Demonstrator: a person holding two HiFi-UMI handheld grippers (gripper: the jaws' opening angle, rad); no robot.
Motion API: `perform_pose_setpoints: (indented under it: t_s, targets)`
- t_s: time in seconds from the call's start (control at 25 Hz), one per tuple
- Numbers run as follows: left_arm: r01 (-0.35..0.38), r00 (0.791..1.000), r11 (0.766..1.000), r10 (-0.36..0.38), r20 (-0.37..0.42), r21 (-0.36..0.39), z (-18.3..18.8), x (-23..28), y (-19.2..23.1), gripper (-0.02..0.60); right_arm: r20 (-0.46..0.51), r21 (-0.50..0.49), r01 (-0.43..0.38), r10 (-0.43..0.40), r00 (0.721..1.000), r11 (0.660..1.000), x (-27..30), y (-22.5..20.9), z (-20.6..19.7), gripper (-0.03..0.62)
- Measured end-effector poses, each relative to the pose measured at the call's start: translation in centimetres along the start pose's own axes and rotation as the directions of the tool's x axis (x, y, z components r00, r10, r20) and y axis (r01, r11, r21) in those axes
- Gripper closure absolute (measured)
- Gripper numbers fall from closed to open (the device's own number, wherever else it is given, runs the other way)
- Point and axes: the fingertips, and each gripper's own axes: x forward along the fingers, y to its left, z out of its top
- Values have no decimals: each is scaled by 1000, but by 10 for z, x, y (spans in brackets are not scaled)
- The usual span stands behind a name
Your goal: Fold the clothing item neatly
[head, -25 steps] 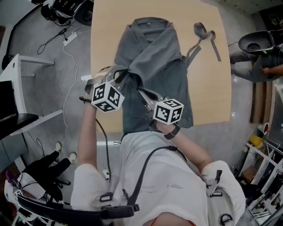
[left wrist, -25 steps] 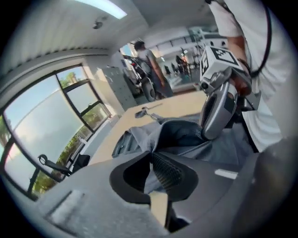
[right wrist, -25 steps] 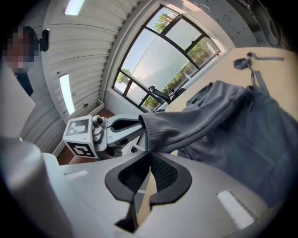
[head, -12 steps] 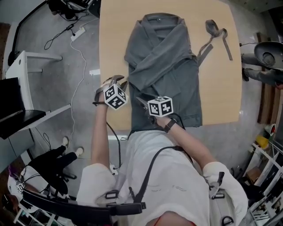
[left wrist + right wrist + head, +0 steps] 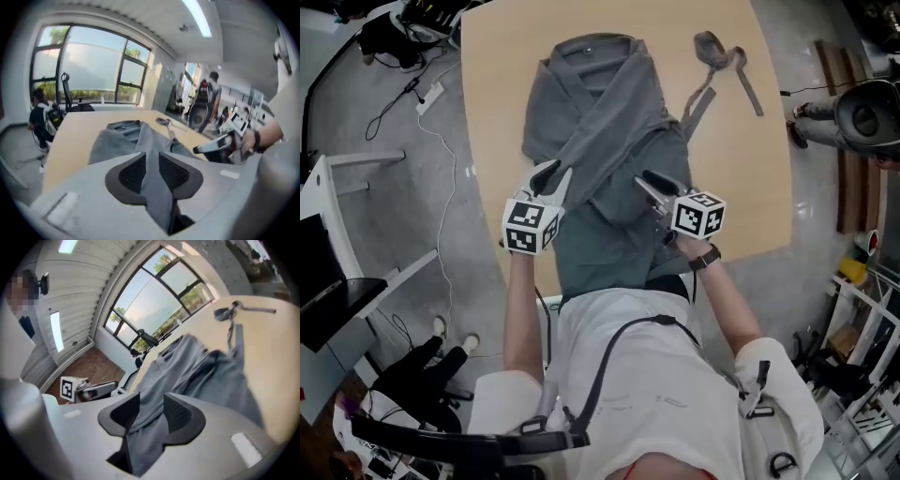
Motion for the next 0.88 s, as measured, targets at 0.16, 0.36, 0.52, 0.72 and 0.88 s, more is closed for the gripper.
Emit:
perform_pose_setpoints:
  t_s: [0.16, 0.36, 0.52, 0.72, 0.88]
  targets:
    - [74, 994, 992, -66, 89, -101, 40, 47, -35, 511, 170, -16, 203, -197, 966, 979, -43, -108, 103, 441]
    - [87, 994, 991, -80, 76, -100, 63, 105, -64, 540, 213, -70, 364, -342, 915, 929, -70, -213, 187, 444]
    - [92, 994, 989, -86, 60, -119, 64, 130, -77, 563, 147, -288, 446, -421, 895, 847, -55, -267, 233, 429]
    - [90, 996, 990, -89, 12, -113, 50, 142, -85, 572, 78, -517, 444, -476, 876, 732, -10, -306, 283, 366]
    - [80, 996, 989, -84, -25, -124, 34, 139, -86, 573, 11, -553, 464, -551, 834, 692, 25, -326, 295, 356]
